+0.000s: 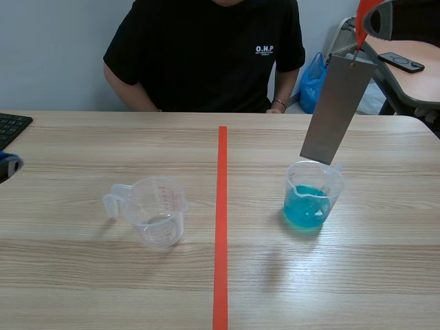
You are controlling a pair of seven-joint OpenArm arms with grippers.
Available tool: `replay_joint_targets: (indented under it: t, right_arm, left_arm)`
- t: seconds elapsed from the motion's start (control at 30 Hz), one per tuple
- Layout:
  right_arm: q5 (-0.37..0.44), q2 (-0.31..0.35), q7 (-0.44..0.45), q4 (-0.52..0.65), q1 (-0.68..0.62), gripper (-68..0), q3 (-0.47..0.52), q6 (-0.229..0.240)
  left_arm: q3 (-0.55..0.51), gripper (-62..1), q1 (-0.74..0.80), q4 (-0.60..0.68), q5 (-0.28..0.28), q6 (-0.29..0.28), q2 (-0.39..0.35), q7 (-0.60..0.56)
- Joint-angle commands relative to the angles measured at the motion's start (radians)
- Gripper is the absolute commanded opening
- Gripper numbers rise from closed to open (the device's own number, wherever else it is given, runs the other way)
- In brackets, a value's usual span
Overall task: Do the redox reaction experiment.
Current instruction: 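Raise the plate and point at it, then lower the plate into the blue solution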
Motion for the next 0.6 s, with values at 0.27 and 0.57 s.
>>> replay_joint_targets:
  t: [0.27, 0.57]
  right_arm:
    - [0.014, 0.018, 0.016, 0.005, 0.011, -66.0, 0.019, 0.008]
    - [0.011, 0.015, 0.021, -0.024, 0.009, -66.0, 0.019, 0.008]
  left_arm:
    - [-0.332, -56.9, 0.413, 0.141, -0.012, 0.008, 0.083, -0.114]
    - [-0.547, -56.9, 0.685, 0.338, 0.136, 0.069, 0.309, -0.219]
